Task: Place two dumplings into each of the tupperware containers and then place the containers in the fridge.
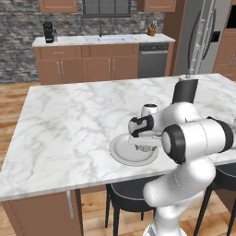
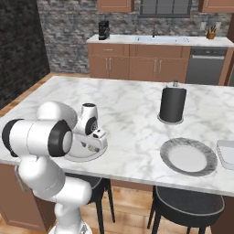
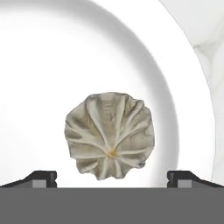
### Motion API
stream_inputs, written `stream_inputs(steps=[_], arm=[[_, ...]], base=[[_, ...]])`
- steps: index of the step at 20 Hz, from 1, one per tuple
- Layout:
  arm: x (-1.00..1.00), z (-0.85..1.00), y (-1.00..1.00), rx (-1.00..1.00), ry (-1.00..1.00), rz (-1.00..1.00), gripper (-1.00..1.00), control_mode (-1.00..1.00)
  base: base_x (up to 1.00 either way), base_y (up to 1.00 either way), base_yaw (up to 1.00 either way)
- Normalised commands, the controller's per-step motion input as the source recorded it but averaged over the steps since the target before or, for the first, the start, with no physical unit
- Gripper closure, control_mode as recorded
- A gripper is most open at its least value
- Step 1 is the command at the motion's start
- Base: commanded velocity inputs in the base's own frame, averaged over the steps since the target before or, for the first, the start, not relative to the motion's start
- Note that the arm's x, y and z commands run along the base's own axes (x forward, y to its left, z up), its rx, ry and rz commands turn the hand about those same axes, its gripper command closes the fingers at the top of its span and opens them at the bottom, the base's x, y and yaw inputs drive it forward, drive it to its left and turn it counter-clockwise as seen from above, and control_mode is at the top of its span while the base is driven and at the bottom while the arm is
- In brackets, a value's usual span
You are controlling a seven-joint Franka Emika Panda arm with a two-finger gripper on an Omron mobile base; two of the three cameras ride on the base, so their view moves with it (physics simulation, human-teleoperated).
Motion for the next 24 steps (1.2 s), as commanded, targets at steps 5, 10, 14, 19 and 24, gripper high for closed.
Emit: stream_inputs(steps=[5,10,14,19,24], arm=[[0.45,0.0,0.0,0.0,0.14,-0.06,-1.0,-1.0],[-0.1,-0.01,0.0,0.0,0.04,-0.08,-1.0,-1.0],[-0.31,-0.01,0.0,0.0,0.0,-0.09,-1.0,-1.0],[-0.29,0.0,-0.04,0.0,0.0,-0.1,-1.0,-1.0],[0.27,0.0,0.0,0.0,0.0,-0.02,-1.0,-1.0]], base=[[0.0,0.0,0.0],[0.0,0.0,0.0],[0.0,0.0,0.0],[0.0,0.0,0.0],[0.0,0.0,0.0]])
